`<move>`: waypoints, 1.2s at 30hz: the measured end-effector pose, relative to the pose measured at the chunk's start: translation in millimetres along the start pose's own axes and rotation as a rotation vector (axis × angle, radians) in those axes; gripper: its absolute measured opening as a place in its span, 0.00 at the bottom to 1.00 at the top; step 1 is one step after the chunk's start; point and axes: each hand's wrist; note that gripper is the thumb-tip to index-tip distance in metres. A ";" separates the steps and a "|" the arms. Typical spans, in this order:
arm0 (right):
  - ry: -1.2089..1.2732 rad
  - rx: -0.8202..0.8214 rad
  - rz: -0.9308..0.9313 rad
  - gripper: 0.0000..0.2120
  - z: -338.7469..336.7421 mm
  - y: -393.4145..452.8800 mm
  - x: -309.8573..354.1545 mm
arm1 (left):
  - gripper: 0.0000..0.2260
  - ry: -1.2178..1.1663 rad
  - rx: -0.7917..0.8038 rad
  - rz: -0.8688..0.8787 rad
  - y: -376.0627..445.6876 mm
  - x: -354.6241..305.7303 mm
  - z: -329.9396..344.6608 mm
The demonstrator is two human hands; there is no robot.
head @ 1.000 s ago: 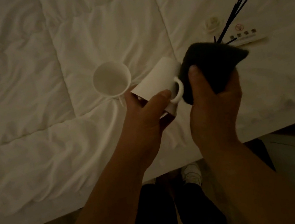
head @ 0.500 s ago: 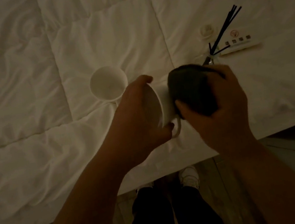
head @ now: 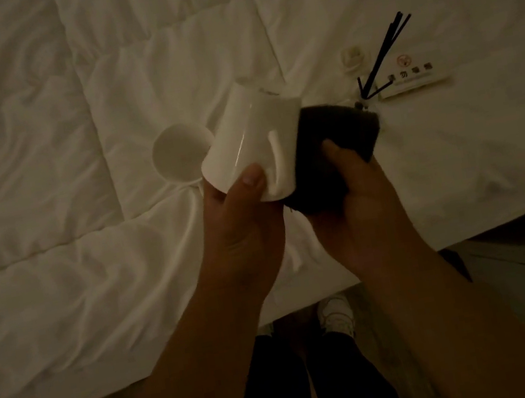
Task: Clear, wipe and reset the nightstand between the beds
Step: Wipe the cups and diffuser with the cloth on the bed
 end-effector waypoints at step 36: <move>-0.368 -0.378 -0.339 0.13 -61.9 -10.8 50.4 | 0.44 2.189 -0.080 -0.011 91.8 14.3 -18.6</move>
Point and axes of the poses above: each hand's wrist, its own y-axis towards the middle knuckle, its own z-axis out of the palm, x = y × z, and after that the axes turned 6 degrees about x, right-handed
